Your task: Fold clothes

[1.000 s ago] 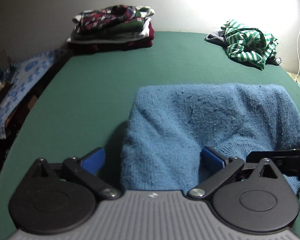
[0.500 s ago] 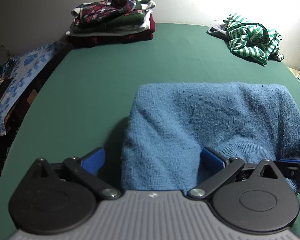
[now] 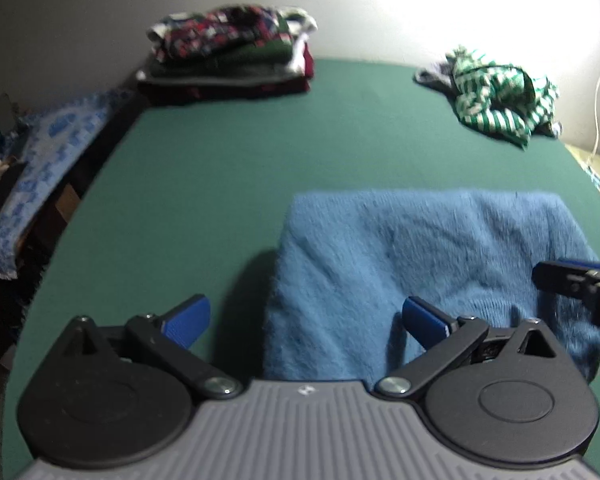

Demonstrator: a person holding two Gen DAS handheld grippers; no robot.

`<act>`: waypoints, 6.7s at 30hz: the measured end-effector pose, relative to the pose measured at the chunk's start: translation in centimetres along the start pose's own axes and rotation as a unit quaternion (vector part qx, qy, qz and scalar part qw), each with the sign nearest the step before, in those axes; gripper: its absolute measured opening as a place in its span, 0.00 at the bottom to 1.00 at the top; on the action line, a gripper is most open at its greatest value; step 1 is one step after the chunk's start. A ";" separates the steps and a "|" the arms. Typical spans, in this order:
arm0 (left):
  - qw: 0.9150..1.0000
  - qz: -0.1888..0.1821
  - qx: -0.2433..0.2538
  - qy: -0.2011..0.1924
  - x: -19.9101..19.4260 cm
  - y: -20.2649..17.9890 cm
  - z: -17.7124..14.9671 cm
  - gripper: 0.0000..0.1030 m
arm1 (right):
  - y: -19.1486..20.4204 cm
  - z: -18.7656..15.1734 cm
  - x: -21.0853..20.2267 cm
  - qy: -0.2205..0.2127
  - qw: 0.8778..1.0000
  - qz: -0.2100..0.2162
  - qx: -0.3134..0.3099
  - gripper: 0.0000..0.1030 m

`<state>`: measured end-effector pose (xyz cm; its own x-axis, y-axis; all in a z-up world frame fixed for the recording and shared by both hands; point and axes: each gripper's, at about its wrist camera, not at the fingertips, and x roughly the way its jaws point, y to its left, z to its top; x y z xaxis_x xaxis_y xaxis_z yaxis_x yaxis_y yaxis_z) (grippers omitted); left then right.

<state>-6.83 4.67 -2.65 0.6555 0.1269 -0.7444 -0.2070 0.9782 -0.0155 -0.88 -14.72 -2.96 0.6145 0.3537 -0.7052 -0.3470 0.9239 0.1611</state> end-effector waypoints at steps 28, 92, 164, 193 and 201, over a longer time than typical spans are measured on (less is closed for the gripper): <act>0.993 -0.038 0.084 -0.076 2.2 -3.8 4.5 0.99 | -1.3 3.2 3.7 -0.077 0.992 -0.070 -0.075 0.22; 0.997 0.024 -0.003 -0.077 1.7 -0.4 -2.9 0.99 | -2.8 -4.9 -1.4 -0.086 0.992 -0.077 -0.041 0.07; 0.985 -0.142 0.010 0.102 4.3 1.9 -0.5 0.99 | -9.1 1.0 2.0 0.137 0.984 0.076 0.088 0.53; 0.981 -0.159 -0.010 0.114 5.8 0.6 -2.2 0.99 | -7.7 -0.6 2.8 0.127 0.984 0.080 0.100 0.63; 0.975 -0.189 -0.022 0.112 5.9 1.6 -2.8 0.99 | -7.9 -0.8 2.6 0.122 0.983 0.091 0.104 0.65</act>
<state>-5.35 6.51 -8.91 0.5163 -0.2850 -0.8076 -0.0154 0.9398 -0.3415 2.90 -21.19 -6.63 0.3585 0.4937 -0.7923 -0.2680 0.8674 0.4193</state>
